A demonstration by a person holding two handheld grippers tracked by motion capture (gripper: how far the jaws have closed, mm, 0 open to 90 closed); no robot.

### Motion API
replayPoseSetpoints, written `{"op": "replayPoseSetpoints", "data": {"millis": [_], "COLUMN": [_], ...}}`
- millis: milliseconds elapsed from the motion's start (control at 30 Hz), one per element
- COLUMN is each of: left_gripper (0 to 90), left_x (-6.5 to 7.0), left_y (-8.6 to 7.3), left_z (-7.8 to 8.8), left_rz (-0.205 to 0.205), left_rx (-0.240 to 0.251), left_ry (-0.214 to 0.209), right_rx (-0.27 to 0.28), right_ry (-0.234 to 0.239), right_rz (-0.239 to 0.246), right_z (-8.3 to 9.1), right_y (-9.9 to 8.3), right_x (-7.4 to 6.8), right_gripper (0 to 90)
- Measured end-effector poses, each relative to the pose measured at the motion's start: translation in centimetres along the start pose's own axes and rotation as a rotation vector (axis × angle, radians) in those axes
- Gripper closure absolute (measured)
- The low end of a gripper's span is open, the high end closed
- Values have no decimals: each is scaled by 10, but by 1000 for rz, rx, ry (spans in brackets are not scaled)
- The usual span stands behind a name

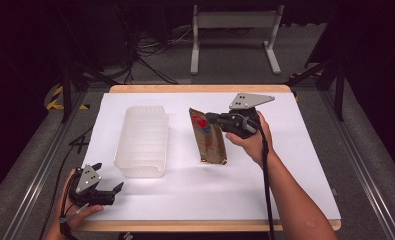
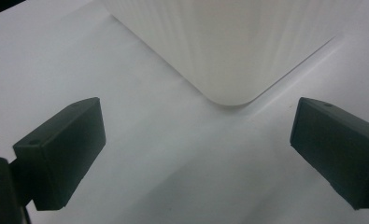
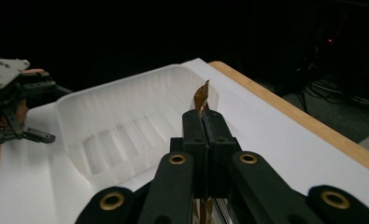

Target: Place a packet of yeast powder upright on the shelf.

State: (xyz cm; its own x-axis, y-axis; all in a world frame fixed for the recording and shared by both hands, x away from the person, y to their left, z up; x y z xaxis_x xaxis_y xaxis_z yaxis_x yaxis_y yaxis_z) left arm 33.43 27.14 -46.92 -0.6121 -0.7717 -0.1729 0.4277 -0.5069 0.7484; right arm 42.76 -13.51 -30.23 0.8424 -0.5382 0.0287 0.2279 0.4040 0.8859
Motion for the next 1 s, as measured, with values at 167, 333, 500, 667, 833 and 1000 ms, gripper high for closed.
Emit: {"op": "replayPoseSetpoints", "data": {"millis": [167, 333, 500, 667, 833, 1000], "left_gripper": [42, 42, 42, 42, 42, 42], "left_x": [-1, 0, 0, 0, 0, 0], "left_y": [-1, -1, -1, -1, -2, -3], "left_z": [0, 0, 0, 0, 0, 0], "left_rz": [3, 7, 6, 5, -1, 7], "left_rx": [4, 2, 5, 3, 2, 4], "left_ry": [-2, -5, -6, -7, -9, -10], "right_rx": [21, 44, 47, 69, 93, 104], "right_ry": [14, 39, 63, 100, 113, 133], "right_rz": [22, 38, 62, 80, 107, 114], "right_z": [-2, -8, -23, -34, -49, -63], "right_y": [11, 25, 37, 52, 72, 81], "right_x": [-10, -20, -32, -43, -55, -61], "right_gripper": [886, 886, 886, 886, 886, 886]}}
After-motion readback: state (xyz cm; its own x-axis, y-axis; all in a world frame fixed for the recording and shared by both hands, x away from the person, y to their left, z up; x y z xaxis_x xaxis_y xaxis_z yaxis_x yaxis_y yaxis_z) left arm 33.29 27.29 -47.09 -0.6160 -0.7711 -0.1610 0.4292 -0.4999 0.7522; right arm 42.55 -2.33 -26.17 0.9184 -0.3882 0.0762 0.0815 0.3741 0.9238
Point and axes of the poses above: each handheld gripper's, and its own axes: z roughly backward along the jaws, y roughly out of its top, x roughly to its right, the point moved 3 cm from there along -z, roughly forward along the jaws, and after that the axes turned 5 degrees about -x, right-handed, at the moved point
